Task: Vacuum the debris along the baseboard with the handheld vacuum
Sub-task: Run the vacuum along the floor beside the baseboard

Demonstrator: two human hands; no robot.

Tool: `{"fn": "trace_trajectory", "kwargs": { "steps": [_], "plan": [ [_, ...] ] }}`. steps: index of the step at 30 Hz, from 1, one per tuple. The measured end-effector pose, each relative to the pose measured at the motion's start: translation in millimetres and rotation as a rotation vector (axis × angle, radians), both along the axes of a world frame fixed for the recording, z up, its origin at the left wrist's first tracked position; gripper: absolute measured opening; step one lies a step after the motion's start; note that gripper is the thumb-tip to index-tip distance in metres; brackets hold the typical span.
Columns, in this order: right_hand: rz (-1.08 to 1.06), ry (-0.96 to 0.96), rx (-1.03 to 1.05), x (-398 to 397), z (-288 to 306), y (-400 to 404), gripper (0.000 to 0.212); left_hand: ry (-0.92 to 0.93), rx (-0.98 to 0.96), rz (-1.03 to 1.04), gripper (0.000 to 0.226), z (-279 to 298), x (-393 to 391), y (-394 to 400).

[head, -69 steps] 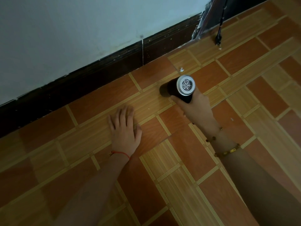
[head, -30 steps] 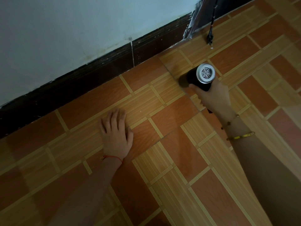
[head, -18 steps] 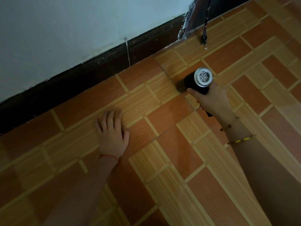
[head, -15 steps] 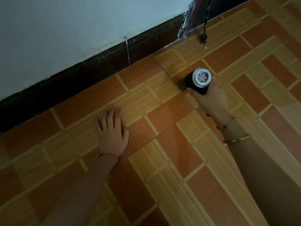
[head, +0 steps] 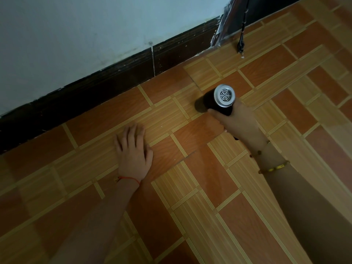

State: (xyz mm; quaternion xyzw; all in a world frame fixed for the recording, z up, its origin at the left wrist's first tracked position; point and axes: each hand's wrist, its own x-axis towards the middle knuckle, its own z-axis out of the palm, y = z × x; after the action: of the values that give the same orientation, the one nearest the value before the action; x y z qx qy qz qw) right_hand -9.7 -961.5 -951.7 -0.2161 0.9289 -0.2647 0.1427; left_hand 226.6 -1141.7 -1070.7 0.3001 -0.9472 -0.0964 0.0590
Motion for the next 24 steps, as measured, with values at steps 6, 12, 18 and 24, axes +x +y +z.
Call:
{"fn": "trace_trajectory", "kwargs": {
  "steps": [6,12,18,24],
  "plan": [
    [-0.058,0.092,0.032,7,0,6,0.071,0.034,0.019,0.010,0.057,-1,-1,0],
    [0.139,-0.049,-0.020,47,2,7,0.064,0.053,0.029,0.001,0.056,-2,1,-1],
    [0.205,-0.108,-0.097,80,-1,8,0.070,0.016,0.081,0.012,0.058,-2,2,2],
    [-0.020,0.031,-0.007,78,-8,29,0.069,0.023,0.129,0.016,0.056,11,31,18]
  ]
}}
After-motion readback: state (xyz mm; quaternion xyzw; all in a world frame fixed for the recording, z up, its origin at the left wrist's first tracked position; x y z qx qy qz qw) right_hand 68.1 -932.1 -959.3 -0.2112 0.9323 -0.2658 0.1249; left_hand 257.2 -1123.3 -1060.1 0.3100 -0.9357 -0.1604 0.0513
